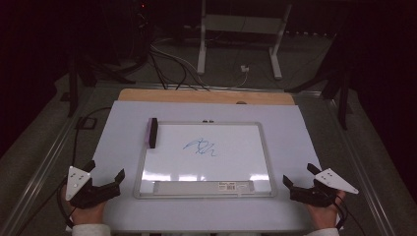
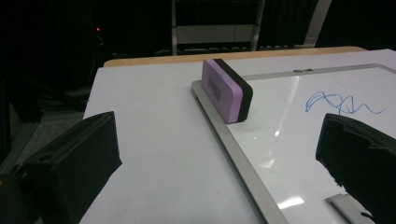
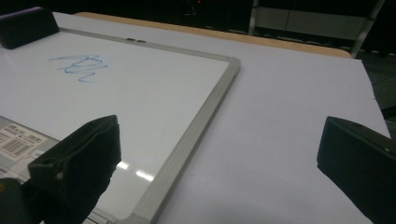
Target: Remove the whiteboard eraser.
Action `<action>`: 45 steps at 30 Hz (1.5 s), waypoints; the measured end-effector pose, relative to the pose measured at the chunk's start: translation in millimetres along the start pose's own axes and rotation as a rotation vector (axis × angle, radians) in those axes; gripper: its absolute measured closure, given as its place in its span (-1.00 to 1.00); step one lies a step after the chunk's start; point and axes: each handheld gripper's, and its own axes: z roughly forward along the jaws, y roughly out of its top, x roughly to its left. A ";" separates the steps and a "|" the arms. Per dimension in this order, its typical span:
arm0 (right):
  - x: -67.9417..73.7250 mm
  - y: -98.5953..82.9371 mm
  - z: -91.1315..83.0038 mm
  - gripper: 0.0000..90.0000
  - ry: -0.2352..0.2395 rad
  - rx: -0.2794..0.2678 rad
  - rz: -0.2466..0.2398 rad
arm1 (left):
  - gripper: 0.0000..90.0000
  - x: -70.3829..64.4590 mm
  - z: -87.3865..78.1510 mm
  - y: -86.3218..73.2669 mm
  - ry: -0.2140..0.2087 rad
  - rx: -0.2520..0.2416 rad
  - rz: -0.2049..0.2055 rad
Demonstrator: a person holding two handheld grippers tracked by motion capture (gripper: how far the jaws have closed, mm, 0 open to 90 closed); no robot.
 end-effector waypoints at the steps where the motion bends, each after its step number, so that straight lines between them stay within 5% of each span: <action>1: 0.0 0.0 0.0 -1.00 0.000 0.000 0.000 | -0.99 0.0 0.0 0.0 0.000 0.000 0.000; 16: 2.2 2.2 -0.3 -0.99 0.017 -0.119 0.017 | -0.99 1.1 -2.9 -4.3 -0.026 -0.049 -0.023; 31: 2.5 5.4 -3.5 -1.00 -0.022 -0.072 0.061 | -0.99 -2.5 5.7 26.6 -0.025 -0.023 -0.027; 45: 4.1 5.8 -4.7 -1.00 0.000 -0.072 0.062 | -0.99 1.4 41.0 61.0 -0.054 0.004 -0.024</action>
